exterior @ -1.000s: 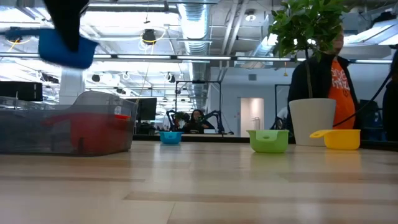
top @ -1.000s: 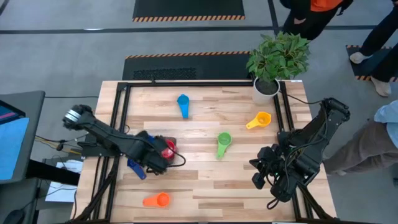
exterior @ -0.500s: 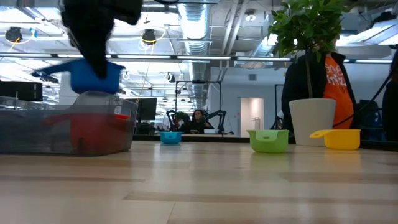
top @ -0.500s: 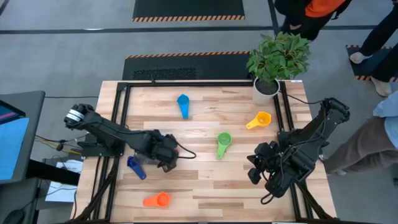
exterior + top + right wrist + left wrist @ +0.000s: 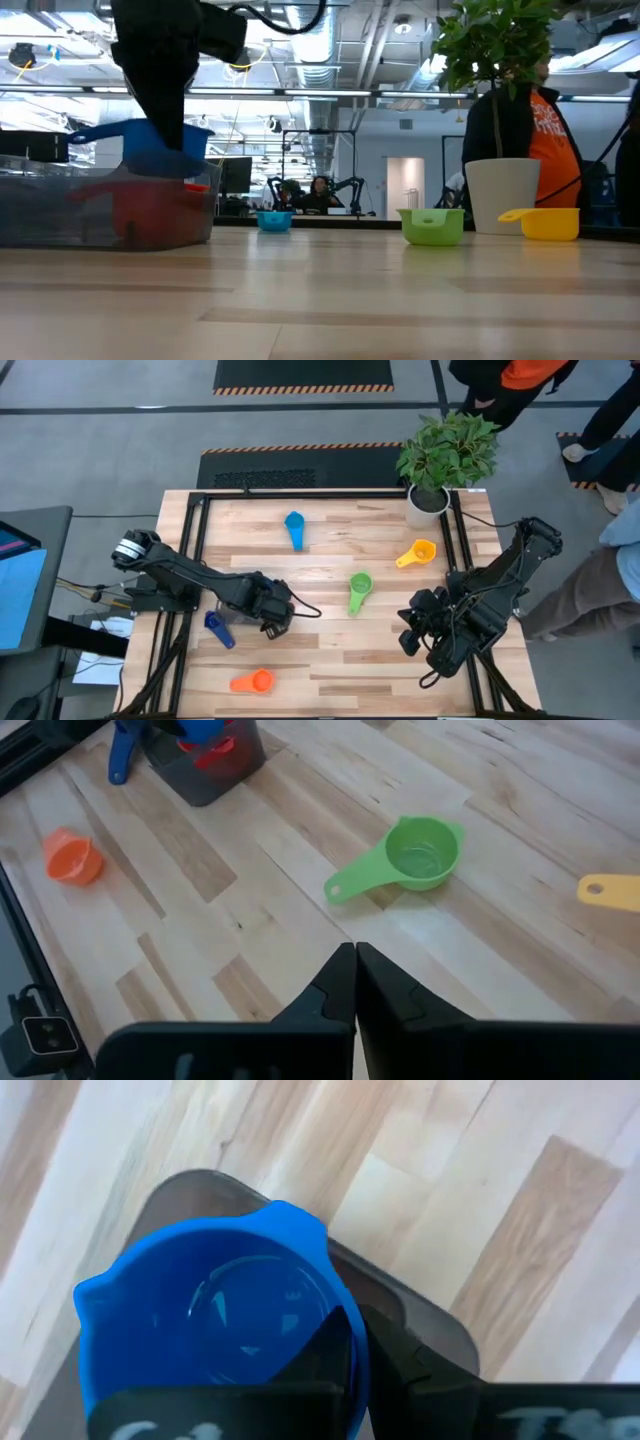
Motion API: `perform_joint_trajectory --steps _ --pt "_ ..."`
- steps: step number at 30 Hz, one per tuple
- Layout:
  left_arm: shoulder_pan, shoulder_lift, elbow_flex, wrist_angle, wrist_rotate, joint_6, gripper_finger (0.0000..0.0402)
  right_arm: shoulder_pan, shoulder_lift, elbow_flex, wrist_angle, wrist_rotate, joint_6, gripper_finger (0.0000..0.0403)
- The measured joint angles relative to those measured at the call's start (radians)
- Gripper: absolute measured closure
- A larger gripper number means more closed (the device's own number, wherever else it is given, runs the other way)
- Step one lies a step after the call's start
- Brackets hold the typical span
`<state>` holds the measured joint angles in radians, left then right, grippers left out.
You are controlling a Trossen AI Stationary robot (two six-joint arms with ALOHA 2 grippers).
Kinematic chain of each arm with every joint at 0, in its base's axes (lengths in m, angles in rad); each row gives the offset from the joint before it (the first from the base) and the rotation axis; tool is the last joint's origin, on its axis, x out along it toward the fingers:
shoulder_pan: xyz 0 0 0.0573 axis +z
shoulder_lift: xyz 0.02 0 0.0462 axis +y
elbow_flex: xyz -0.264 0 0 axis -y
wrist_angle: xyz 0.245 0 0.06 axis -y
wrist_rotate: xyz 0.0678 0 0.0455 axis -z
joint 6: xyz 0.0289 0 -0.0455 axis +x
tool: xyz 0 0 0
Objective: Nest measuring cups in basket
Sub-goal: Stack the blue measuring cup on top of the red measuring cup in the black bin, then stack the yellow measuring cup on top of the blue measuring cup in the black bin
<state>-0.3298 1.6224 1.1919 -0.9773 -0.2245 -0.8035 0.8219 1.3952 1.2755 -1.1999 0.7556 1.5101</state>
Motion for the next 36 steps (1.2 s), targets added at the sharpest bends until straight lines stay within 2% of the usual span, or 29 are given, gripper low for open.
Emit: perform_joint_trajectory --steps 6,17,27,36 --pt "0.012 0.007 -0.001 -0.008 -0.008 0.015 0.0400 0.000 0.000 0.000 0.000 0.000 -0.001 0.0369" --pt "0.034 0.017 -0.001 -0.027 0.023 0.026 0.0365 0.000 0.000 0.000 -0.001 0.000 -0.004 0.0376" --pt "0.034 0.017 -0.001 -0.041 0.037 0.018 0.0359 0.000 0.000 0.000 0.003 0.000 -0.026 0.0370" --pt "0.034 0.017 -0.001 -0.044 0.037 0.013 0.0303 0.000 0.000 0.000 0.003 0.000 -0.026 0.0373"
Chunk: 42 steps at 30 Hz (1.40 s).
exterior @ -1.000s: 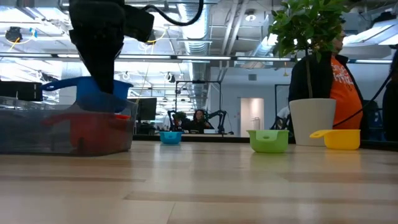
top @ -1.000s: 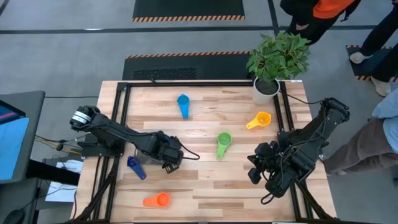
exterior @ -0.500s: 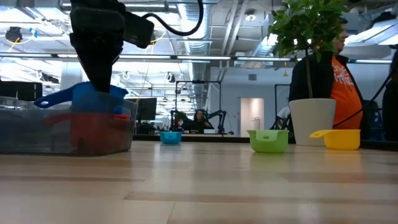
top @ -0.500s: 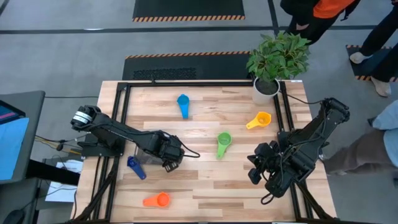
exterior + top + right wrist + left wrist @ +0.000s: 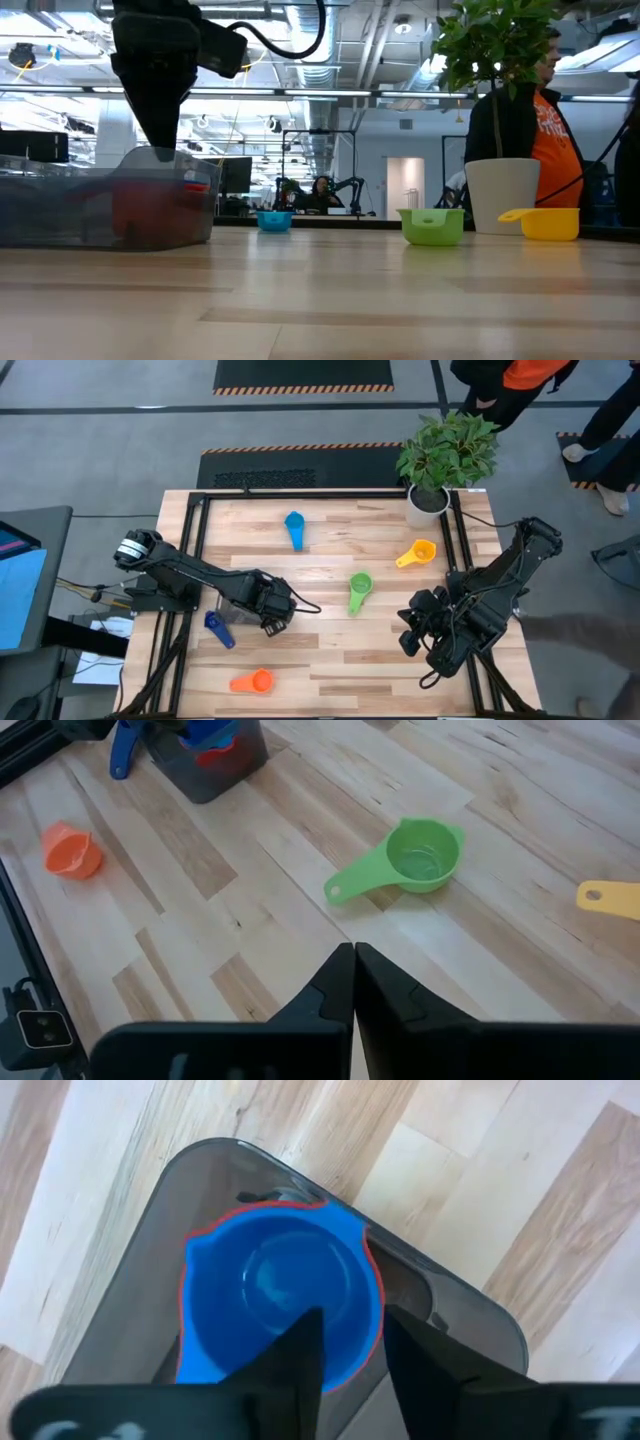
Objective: Nest measuring cups in basket
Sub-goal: Stack the yellow measuring cup on top of the blue measuring cup in the black bin
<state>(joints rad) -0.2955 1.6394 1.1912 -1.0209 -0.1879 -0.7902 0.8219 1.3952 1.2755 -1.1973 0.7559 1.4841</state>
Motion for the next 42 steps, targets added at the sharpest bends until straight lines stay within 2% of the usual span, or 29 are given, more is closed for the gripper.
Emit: perform_joint_trajectory --steps 3,7,10,13,16,18,22,24,30,34,40,42 --pt "0.001 0.000 0.000 -0.019 0.029 -0.001 0.0288 0.000 0.000 0.000 0.000 0.000 0.000 0.0376" --pt "0.012 -0.002 0.016 -0.066 0.152 -0.049 0.0283 0.000 0.000 0.000 -0.004 0.001 -0.025 0.0378" --pt "0.015 -0.003 0.073 -0.151 0.234 -0.084 0.0283 -0.015 0.000 0.000 -0.007 0.006 -0.064 0.0376" --pt "0.010 -0.003 0.150 -0.273 0.252 -0.079 0.0283 -0.055 0.000 0.000 -0.007 0.023 -0.134 0.0372" --pt "0.001 -0.003 0.237 -0.382 0.204 -0.053 0.0283 -0.118 0.000 0.000 -0.010 0.052 -0.220 0.0372" --pt "-0.008 -0.004 0.294 -0.445 0.137 -0.026 0.0284 -0.177 0.000 0.001 -0.037 0.055 -0.208 0.0375" --pt "-0.037 -0.005 0.370 -0.497 -0.089 0.030 0.0284 -0.309 -0.003 0.001 -0.268 0.006 -0.005 0.0384" --pt "-0.048 -0.005 0.383 -0.493 -0.166 0.054 0.0284 -0.365 -0.003 0.000 -0.380 -0.048 0.064 0.0386" --pt "-0.032 -0.005 0.375 -0.533 -0.258 0.130 0.0284 -0.521 -0.043 -0.055 -0.301 -0.114 -0.141 0.0370" --pt "0.000 -0.018 0.375 -0.550 -0.302 0.186 0.0284 -0.641 -0.051 -0.097 -0.344 -0.185 -0.171 0.0366" --pt "0.040 -0.087 0.375 -0.548 -0.371 0.268 0.0284 -0.791 -0.064 -0.152 -0.331 -0.364 -0.270 0.0371" --pt "0.056 -0.123 0.375 -0.553 -0.396 0.281 0.0284 -0.819 -0.063 -0.157 -0.331 -0.392 -0.314 0.0372"
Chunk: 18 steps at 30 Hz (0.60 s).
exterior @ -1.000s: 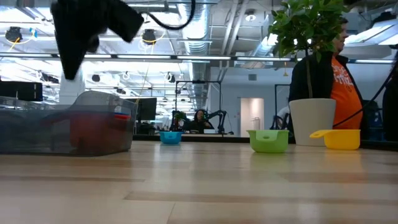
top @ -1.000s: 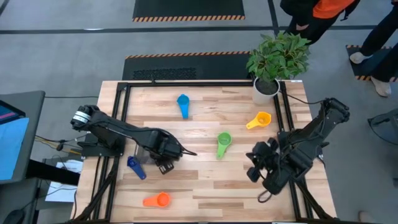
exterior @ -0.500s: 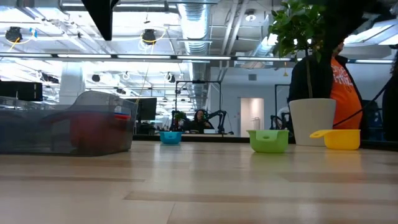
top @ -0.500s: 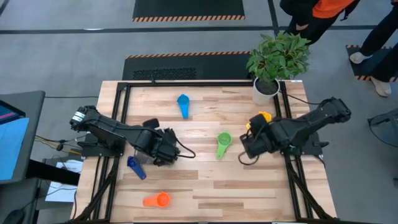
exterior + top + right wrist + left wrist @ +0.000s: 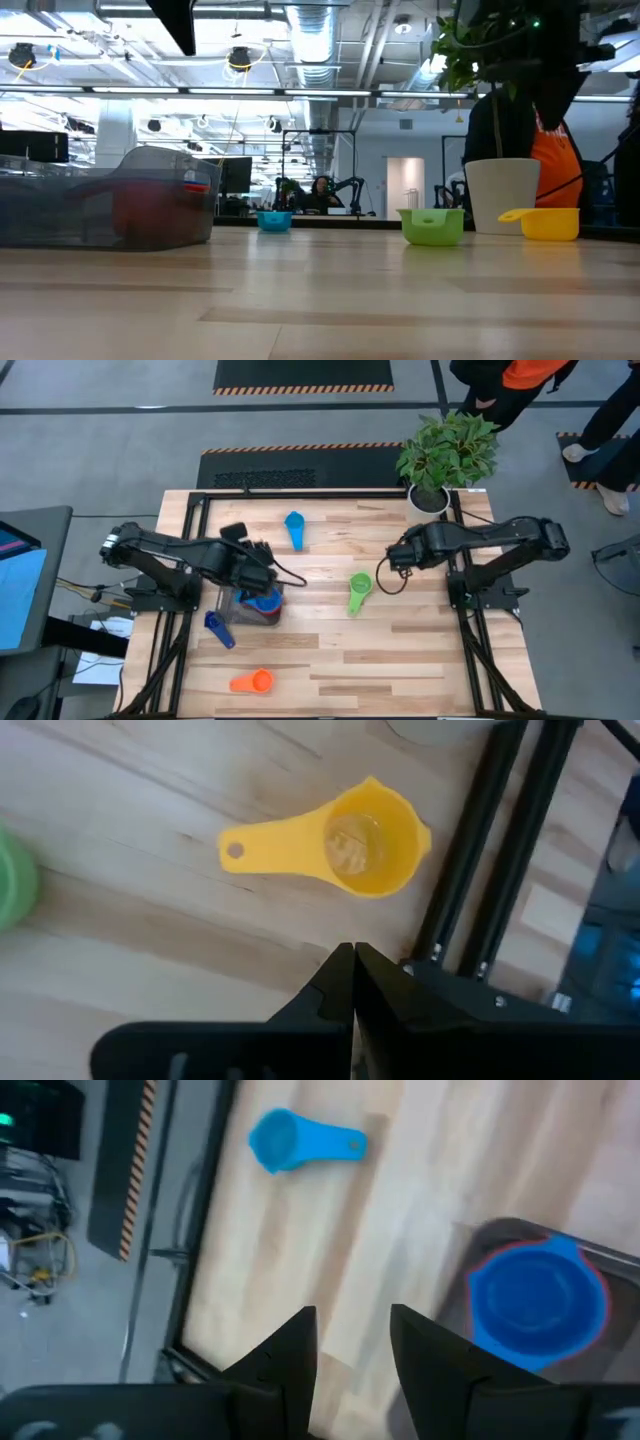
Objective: Nest measuring cups in basket
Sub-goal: Stack the yellow measuring cup on top of the blue measuring cup in the black bin
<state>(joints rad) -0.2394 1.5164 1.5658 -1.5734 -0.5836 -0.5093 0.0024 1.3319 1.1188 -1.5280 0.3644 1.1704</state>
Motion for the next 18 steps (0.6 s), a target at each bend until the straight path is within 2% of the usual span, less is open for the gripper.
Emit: perform_joint_trajectory --steps 8,13,18 --pt "0.071 -0.154 0.000 0.002 -0.070 0.057 0.0284 -0.040 0.035 -0.004 0.030 -0.035 -0.213 0.0365" --pt "0.120 -0.225 0.000 0.001 -0.077 0.062 0.0284 -0.037 0.075 -0.004 0.076 0.031 -0.237 0.0371" --pt "0.128 -0.258 0.000 0.002 -0.068 0.062 0.0284 -0.070 0.106 -0.031 0.121 0.012 -0.285 0.0361"
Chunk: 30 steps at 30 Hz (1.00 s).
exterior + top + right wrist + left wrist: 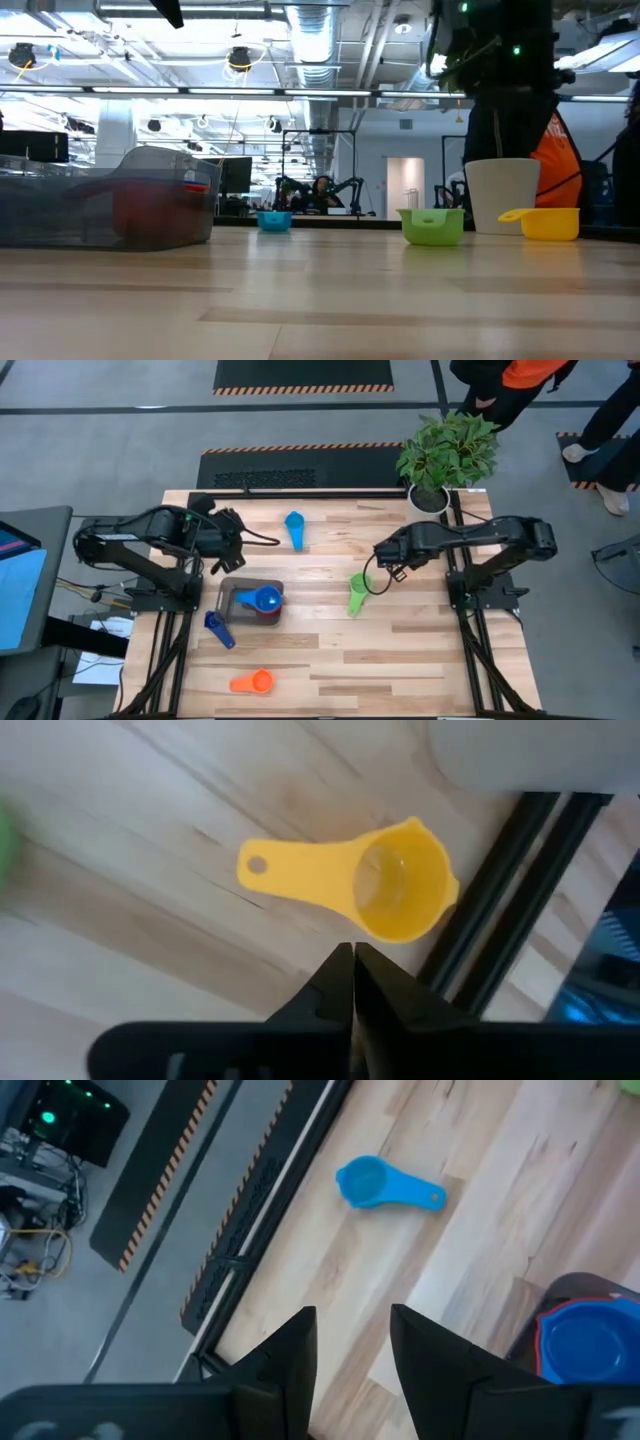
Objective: Nest measuring cups in basket
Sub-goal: Stack the yellow measuring cup on top of the blue measuring cup in the black bin
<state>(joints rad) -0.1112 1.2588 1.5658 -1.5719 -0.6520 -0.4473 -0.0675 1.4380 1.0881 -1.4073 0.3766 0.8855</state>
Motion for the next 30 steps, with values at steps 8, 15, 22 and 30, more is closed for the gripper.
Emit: perform_joint_trajectory --steps 8,15,22,30 --pt "0.000 0.008 0.000 0.000 0.019 0.002 0.0284 -0.068 0.008 -0.069 0.022 -0.041 -0.030 0.0259" --pt "0.000 0.023 0.000 0.004 0.018 0.006 0.0284 -0.080 0.008 -0.151 0.109 -0.083 -0.107 0.0201" --pt "0.000 0.036 0.000 0.012 0.018 0.006 0.0284 -0.080 0.008 -0.241 0.183 -0.087 -0.171 0.0207" --pt "0.000 0.038 0.000 0.023 0.020 0.002 0.0284 -0.080 0.008 -0.344 0.236 -0.066 -0.180 0.0220"
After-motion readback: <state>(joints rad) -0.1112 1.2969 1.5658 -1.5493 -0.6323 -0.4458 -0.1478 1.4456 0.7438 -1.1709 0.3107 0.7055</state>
